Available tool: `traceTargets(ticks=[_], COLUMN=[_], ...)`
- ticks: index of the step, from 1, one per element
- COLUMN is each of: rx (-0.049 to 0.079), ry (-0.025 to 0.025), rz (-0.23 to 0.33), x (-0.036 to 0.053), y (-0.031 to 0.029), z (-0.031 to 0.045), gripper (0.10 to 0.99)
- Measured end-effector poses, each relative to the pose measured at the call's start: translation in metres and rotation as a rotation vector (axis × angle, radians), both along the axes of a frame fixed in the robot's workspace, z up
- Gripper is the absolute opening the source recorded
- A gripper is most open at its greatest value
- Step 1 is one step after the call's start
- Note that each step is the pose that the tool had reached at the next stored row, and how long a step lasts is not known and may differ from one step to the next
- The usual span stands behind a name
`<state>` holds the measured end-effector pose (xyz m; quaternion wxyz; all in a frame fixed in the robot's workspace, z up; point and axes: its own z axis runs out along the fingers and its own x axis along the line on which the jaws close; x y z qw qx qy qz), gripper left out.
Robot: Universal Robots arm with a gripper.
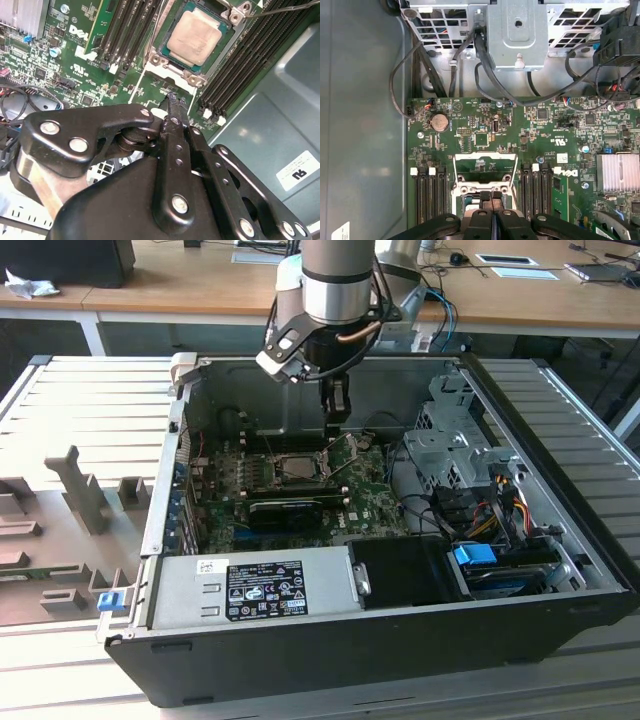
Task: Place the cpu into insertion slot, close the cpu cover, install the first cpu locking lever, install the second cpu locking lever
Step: 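Close the cpu cover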
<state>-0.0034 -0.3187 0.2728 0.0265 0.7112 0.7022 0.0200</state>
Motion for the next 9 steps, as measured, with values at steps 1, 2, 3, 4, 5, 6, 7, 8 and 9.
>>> traceTargets(ticks=[1,2,3,4,5,6,7,8,9], rx=[0.0,0.0,-0.001,-0.001,-0.001,-0.002,-0.002,-0.002,-0.002], ry=[0.0001,0.0001,0.0002,0.0001,0.0001,0.0001,-0.0001,0.0,0.0001], rz=[0.0,0.0,0.0,0.0,0.0,0.0,0.0,0.0,0.0], x=[0.0008,0.0009,0.0009,0.001,0.001,0.0011,0.002,0.0047,0.0077], y=[0.0,0.0001,0.0002,0.0003,0.0005,0.0005,0.0007,0.0007,0.0008], z=[0.0001,0.0004,0.0013,0.0033,0.0055,0.0061,0.0061,0.0062,0.0062], gripper=[0.106,0.106,0.106,0.106,0.106,0.106,0.106,0.106,0.106])
